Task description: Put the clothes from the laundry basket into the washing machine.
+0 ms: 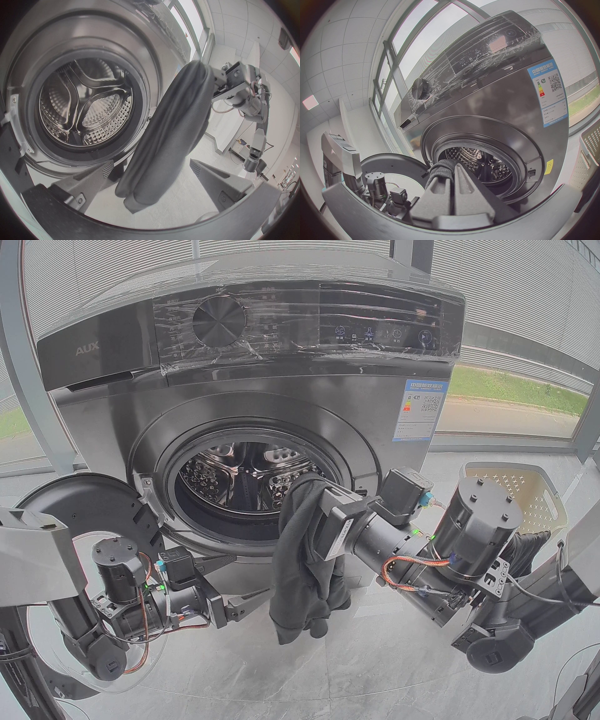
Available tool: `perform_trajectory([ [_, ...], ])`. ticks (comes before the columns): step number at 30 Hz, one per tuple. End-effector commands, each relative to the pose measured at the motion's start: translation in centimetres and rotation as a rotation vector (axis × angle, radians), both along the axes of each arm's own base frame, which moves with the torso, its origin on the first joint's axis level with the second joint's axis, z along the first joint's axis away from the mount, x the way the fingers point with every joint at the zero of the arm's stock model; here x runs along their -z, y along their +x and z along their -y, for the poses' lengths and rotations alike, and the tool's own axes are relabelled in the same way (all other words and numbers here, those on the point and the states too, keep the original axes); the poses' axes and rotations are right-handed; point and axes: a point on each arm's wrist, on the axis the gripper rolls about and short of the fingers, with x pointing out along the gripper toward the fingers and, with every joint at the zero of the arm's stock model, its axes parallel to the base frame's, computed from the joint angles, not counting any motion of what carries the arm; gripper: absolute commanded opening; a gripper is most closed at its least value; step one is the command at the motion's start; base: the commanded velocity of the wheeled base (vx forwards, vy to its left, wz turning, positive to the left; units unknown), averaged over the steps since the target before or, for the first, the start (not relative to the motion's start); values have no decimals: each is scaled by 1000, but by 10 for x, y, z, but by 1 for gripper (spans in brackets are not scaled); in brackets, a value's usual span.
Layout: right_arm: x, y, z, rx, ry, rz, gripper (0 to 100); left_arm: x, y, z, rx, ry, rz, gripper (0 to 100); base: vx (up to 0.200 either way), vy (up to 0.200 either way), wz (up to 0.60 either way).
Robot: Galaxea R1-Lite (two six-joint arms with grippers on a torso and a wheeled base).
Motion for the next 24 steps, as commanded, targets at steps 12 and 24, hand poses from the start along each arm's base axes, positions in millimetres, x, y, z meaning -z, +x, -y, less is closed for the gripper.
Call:
perform_trajectory([
  [12, -4, -11, -11, -46, 14, 10, 0, 45, 28, 25, 12, 40, -74, 100, 0, 0, 0],
  [24, -3, -16, -14, -69, 15, 5, 0, 65, 61, 42, -51, 37, -35, 100, 0, 0, 0],
])
